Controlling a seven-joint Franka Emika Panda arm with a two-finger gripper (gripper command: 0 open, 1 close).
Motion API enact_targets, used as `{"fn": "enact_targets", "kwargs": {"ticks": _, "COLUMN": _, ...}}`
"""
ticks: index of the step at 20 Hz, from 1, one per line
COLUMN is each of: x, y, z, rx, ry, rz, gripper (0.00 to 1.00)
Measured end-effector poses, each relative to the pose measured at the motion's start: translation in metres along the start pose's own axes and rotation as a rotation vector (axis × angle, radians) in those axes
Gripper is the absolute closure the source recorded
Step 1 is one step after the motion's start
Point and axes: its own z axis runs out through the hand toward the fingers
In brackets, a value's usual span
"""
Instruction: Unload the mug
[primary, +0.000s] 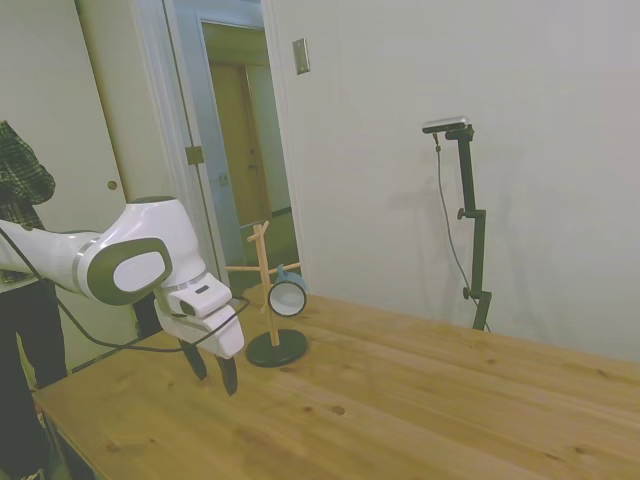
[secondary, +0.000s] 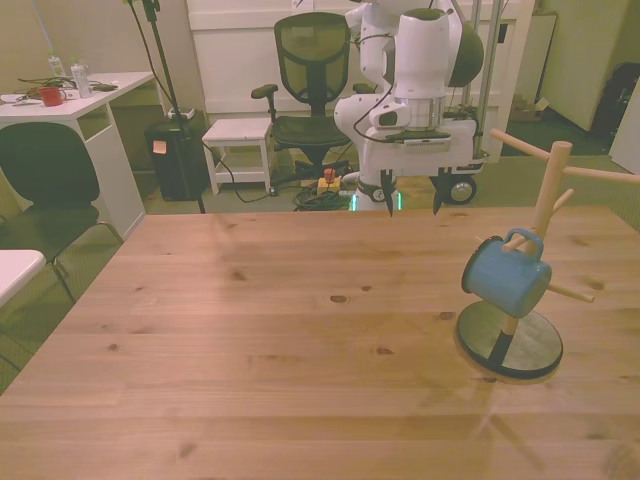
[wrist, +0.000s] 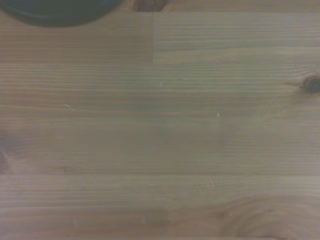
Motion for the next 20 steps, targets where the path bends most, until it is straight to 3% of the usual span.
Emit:
{"fn": "enact_targets", "kwargs": {"ticks": 3, "x": 0.006, "y": 0.000, "z": -0.003, "rx": 0.022, "ry": 0.027, "rz": -0.011, "gripper": 0.00}}
{"fn": "enact_targets", "kwargs": {"ticks": 11, "x": 0.068, "y": 0.017, "z": -0.035, "rx": 0.124, "ry": 0.258, "rz": 0.018, "gripper": 0.00}}
{"fn": "enact_targets", "kwargs": {"ticks": 17, "x": 0.113, "y": -0.025, "z": -0.019, "rx": 0.185, "ry": 0.314, "rz": -0.034, "gripper": 0.00}}
{"fn": "enact_targets", "kwargs": {"ticks": 20, "x": 0.115, "y": -0.030, "z": -0.019, "rx": 0.195, "ry": 0.326, "rz": -0.058, "gripper": 0.00}}
